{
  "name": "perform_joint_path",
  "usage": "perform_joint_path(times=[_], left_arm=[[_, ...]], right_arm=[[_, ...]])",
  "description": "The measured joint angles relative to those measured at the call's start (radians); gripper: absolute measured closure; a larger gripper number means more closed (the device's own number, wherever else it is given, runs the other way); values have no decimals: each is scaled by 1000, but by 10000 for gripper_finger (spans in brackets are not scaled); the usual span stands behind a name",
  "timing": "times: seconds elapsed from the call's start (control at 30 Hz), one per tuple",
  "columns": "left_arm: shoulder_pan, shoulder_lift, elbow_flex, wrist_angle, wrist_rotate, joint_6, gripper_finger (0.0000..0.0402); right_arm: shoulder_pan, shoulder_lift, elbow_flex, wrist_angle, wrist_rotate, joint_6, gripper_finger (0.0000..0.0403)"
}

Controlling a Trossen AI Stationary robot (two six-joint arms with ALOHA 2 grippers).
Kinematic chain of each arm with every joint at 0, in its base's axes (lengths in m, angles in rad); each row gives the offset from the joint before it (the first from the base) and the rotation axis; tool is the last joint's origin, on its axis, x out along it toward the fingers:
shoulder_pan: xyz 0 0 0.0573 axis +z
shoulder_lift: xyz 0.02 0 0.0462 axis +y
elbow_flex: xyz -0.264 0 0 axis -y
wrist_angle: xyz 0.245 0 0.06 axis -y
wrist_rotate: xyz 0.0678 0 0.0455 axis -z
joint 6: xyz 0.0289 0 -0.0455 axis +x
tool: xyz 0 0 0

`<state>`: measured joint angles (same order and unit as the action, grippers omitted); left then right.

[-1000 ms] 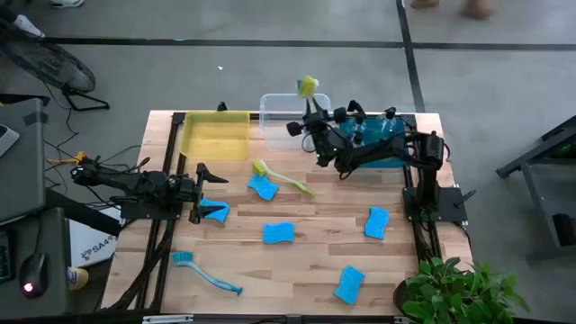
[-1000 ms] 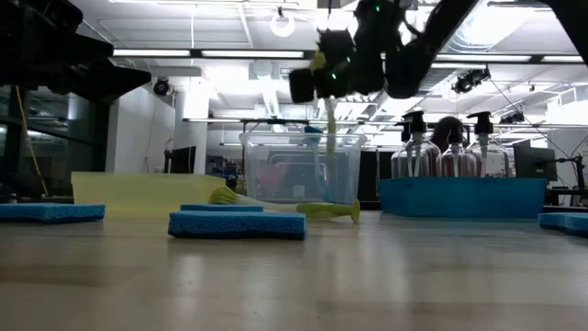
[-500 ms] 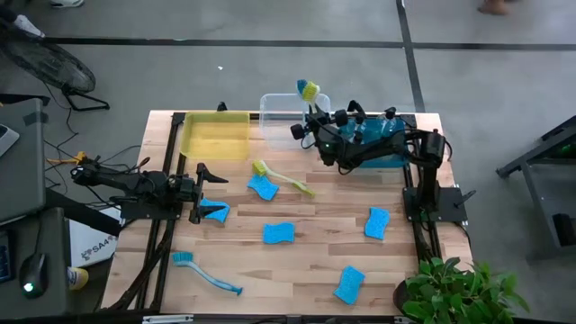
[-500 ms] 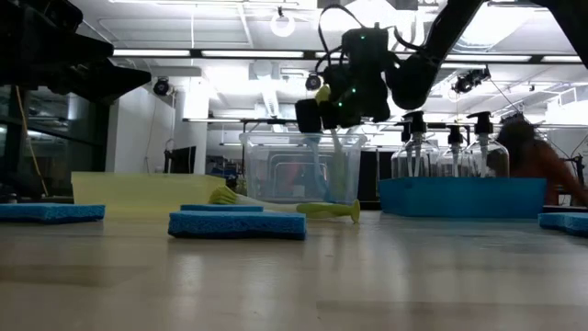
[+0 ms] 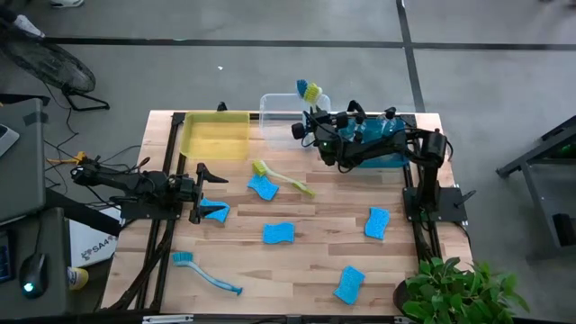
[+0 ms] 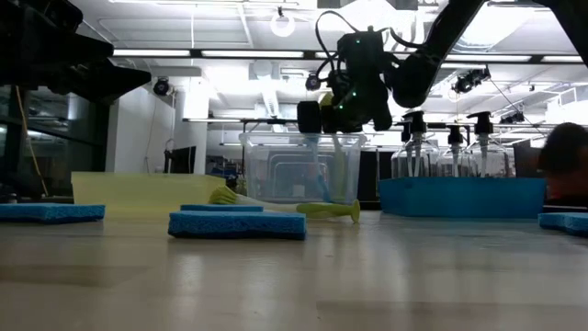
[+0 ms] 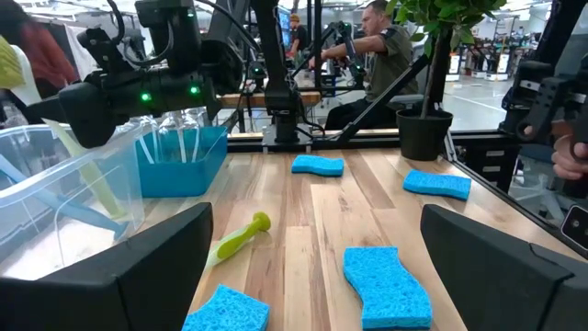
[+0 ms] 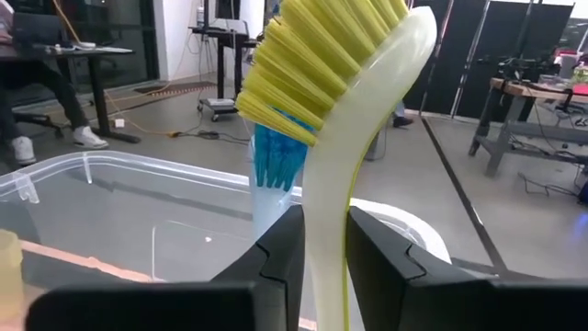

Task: Pick & Place Kitchen Sink Supplies
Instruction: Put the green dish brush into the transparent container

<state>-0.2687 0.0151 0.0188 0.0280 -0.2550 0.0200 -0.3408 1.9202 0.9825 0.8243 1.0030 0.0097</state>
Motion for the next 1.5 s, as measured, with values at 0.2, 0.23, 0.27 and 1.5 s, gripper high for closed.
perform_joint_path(times=[0.2, 0.23, 0.27, 1.5], left_arm=[[0, 0, 0, 0, 0, 0, 20], [0, 0, 0, 0, 0, 0, 20], [0, 0, 0, 0, 0, 0, 20], [0, 0, 0, 0, 0, 0, 20]], right_arm=[[0, 0, 0, -16, -24, -2, 331], [0, 0, 0, -19, -23, -2, 328], [0, 0, 0, -22, -23, -2, 325], [233, -255, -4, -152, -177, -168, 221]])
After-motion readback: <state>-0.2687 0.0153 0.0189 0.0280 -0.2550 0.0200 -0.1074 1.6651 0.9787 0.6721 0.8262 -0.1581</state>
